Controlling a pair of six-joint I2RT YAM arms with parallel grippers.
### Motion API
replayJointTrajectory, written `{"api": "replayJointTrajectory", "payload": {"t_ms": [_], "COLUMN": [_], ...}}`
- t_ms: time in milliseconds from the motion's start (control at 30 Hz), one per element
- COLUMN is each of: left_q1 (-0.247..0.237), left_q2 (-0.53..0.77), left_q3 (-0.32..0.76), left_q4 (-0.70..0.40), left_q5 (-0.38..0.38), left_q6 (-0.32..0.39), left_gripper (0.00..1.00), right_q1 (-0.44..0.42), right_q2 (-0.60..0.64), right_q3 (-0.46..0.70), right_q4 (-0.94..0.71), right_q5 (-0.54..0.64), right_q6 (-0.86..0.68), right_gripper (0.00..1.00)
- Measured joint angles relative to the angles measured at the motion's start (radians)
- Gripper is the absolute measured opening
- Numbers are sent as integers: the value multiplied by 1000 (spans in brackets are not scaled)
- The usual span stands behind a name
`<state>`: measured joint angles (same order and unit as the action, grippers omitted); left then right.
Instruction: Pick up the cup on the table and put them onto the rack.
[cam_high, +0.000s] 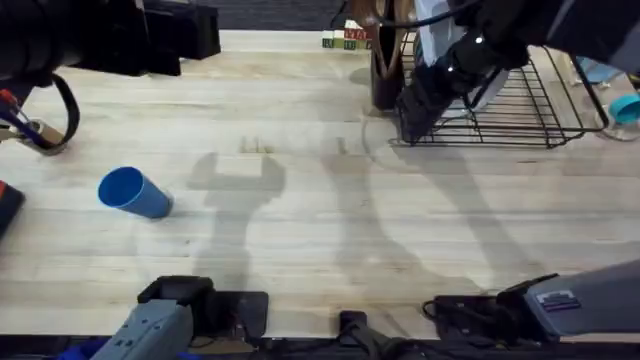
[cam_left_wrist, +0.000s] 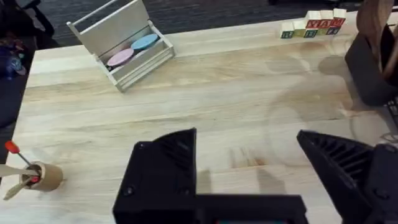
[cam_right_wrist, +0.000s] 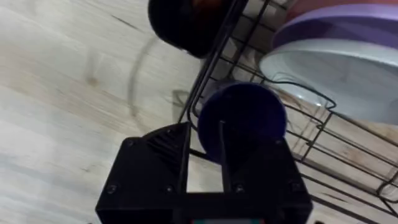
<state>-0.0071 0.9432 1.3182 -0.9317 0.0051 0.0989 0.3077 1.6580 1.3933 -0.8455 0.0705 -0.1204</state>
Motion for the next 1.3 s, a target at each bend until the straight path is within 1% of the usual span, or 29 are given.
{"api": "replayJointTrajectory", "payload": {"t_ms": [267,433,467,533,600,633,700,733,767,833,1067,1300], "left_q1": [0,0,0,0,0,0,0,0,0,0,0,0], "left_q2": [0,0,0,0,0,0,0,0,0,0,0,0], "left_q3": [0,0,0,0,0,0,0,0,0,0,0,0], "left_q4": [0,0,0,0,0,0,0,0,0,0,0,7], "left_q5": [0,0,0,0,0,0,0,0,0,0,0,0], "left_q6": [0,0,0,0,0,0,0,0,0,0,0,-1], "left_gripper": [993,993,993,993,993,993,993,993,993,993,993,993], "right_q1": [1,2,2,2,2,2,2,2,2,2,2,2], "right_q2": [-76,-141,-156,-194,-235,-256,-296,-319,-341,-381,-509,-583], "right_q3": [0,0,0,0,0,0,0,0,0,0,0,0], "right_q4": [-2,-33,-43,-68,-92,-105,-128,-139,-150,-169,-247,-294], "right_q5": [-8,-8,-8,-8,-8,-8,-8,-9,-9,-11,-12,-12], "right_q6": [0,0,1,0,1,0,2,0,-3,-3,-3,-3], "right_gripper": [292,292,297,347,458,534,750,900,975,993,994,994]}}
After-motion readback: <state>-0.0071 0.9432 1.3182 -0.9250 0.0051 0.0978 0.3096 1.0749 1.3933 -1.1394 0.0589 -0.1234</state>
